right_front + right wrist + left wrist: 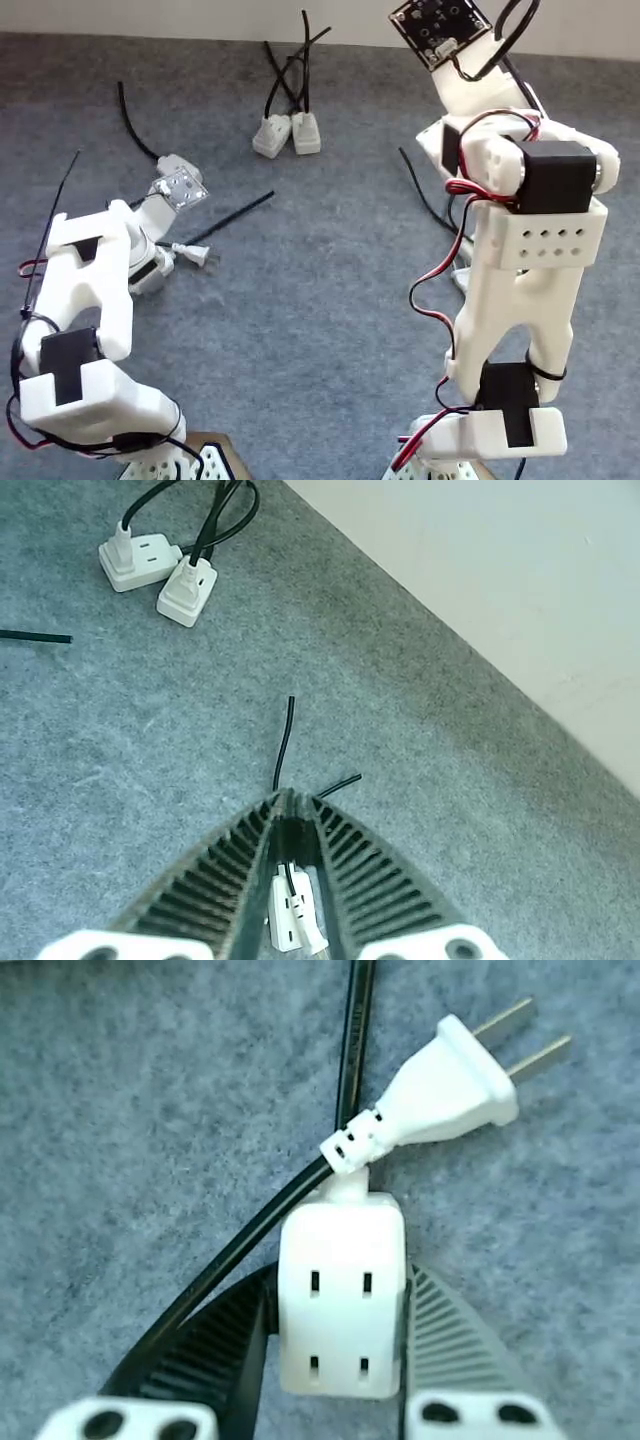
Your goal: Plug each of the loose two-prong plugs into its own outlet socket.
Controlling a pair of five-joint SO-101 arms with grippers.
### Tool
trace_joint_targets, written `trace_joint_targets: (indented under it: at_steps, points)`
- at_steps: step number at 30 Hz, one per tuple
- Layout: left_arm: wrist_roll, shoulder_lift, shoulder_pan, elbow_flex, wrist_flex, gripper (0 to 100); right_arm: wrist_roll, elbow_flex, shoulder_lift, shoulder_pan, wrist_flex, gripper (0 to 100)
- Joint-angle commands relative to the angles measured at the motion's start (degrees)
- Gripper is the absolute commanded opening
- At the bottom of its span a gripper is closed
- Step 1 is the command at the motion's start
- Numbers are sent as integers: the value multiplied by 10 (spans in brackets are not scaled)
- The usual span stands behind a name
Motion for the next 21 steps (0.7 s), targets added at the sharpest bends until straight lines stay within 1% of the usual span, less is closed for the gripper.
trace_joint_targets:
  at_steps: [1, 3, 7, 8, 9, 12, 13, 17, 21]
  points:
    - [3, -72, 10, -8, 113, 5, 7, -12, -25, 5, 5, 9]
    - [3, -123, 14, -21, 196, 5, 7, -12, -25, 5, 5, 9]
    - [9, -230, 47, -40, 345, 5, 7, -12, -25, 5, 5, 9]
    - [23, -254, 63, -39, 370, 5, 7, -12, -25, 5, 5, 9]
    - [53, -274, 78, -39, 389, 5, 7, -12, -25, 5, 5, 9]
    - [184, -311, 121, -38, 390, 5, 7, -12, -25, 6, 5, 9]
    - [217, -314, 136, -39, 390, 5, 7, -12, -25, 7, 5, 9]
    - [316, -314, 212, -36, 387, 5, 7, -11, -40, 7, 5, 9]
    - [432, -313, 255, 12, 313, 5, 7, -7, -73, 7, 5, 9]
